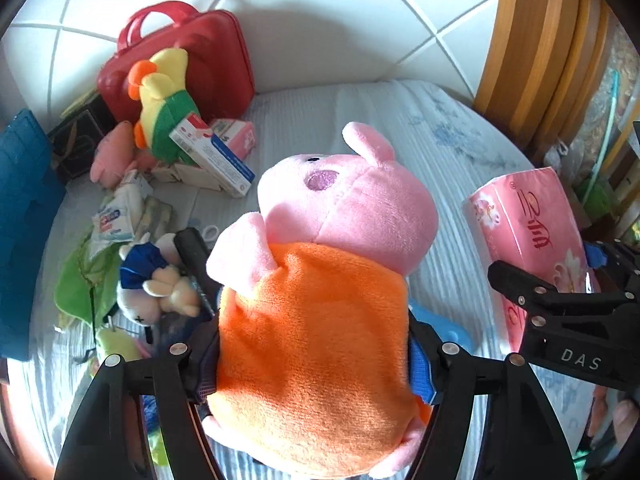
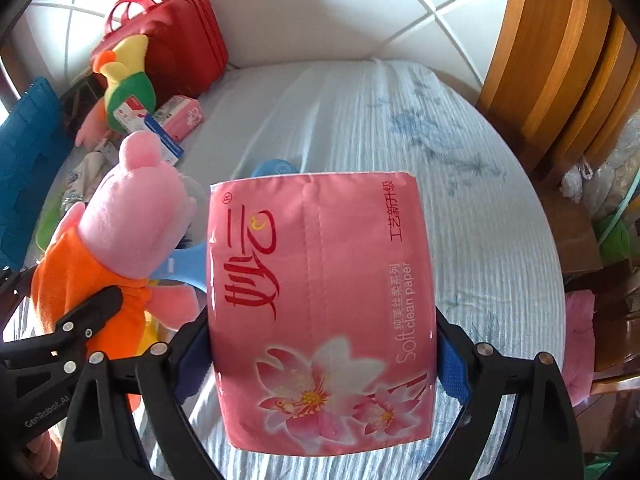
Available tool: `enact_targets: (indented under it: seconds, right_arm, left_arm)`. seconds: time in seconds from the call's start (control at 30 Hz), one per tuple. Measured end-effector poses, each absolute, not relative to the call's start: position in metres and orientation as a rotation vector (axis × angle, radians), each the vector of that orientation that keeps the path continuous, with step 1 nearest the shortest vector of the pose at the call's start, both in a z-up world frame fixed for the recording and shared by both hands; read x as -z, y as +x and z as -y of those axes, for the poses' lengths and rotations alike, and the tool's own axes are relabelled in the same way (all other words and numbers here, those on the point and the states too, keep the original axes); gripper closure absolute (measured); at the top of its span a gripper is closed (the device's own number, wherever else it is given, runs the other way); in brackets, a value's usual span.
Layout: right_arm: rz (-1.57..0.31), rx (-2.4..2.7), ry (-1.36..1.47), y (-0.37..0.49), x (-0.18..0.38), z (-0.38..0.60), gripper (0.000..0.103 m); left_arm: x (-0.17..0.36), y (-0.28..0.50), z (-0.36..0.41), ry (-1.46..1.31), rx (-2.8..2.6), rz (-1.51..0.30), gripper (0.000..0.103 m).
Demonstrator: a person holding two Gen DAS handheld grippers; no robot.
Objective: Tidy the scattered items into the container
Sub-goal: 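Lift the pig plush and tissue pack with both tools and carry them to the bin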
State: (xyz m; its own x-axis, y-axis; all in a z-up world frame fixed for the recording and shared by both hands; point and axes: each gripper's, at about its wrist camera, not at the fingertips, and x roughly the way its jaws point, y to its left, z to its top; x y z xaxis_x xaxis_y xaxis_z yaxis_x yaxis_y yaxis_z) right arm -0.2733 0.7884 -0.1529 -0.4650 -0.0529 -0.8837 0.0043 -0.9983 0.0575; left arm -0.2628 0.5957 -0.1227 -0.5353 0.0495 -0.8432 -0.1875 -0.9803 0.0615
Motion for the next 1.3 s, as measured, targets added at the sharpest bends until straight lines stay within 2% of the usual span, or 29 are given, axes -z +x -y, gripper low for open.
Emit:
enact_targets:
  seconds: [0.3,0.97,1.3]
  right_arm:
    - [-0.024,2.769,1.362,-0.228,0.079,-0.717,0.011]
    - [-0.219,2.557,1.109,-0.177,0.042,-0.558,0.011]
    - [-0.278,2.498,0.986,-0.160,0.018,-0.477,0.011]
  left_arm:
    - [0.067,-0.213,-0.521,-1.255,-2.760,-0.147,0.031]
    - [0.037,-0.125,-0.371,-1.310,-3.087,0.026,0.030]
    - [0.019,-0.093,-0.290,-1.243,-3.186,0.090,0.030]
